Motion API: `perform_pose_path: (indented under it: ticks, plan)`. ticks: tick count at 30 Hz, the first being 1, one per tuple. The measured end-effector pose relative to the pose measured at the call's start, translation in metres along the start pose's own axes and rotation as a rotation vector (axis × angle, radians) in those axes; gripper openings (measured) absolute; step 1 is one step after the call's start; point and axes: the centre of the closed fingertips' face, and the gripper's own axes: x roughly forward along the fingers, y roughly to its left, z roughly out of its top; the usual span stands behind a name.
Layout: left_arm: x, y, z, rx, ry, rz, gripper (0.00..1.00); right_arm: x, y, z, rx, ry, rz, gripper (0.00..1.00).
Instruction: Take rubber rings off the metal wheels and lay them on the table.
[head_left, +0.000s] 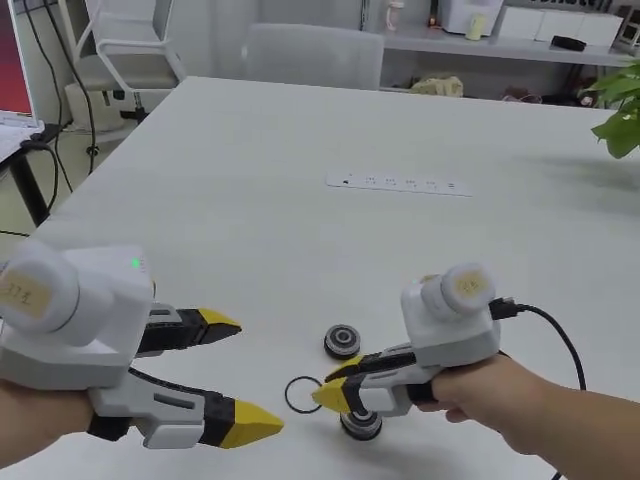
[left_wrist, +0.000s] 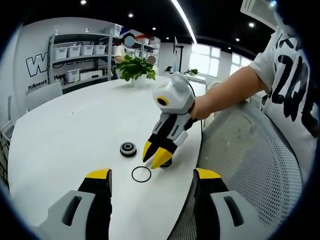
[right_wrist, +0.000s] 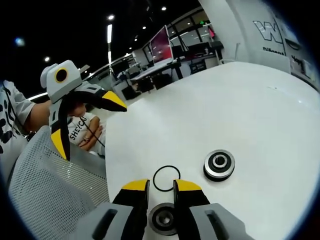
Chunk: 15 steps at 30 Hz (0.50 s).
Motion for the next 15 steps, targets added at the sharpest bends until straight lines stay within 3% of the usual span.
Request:
perform_pose_path:
  ticks: [15]
  plan:
    - [0.006,-0.002,0.004,0.002,0.009,-0.02,0.62,-0.018,0.006,0.009,-0.019,-0.039,0.007,0.25]
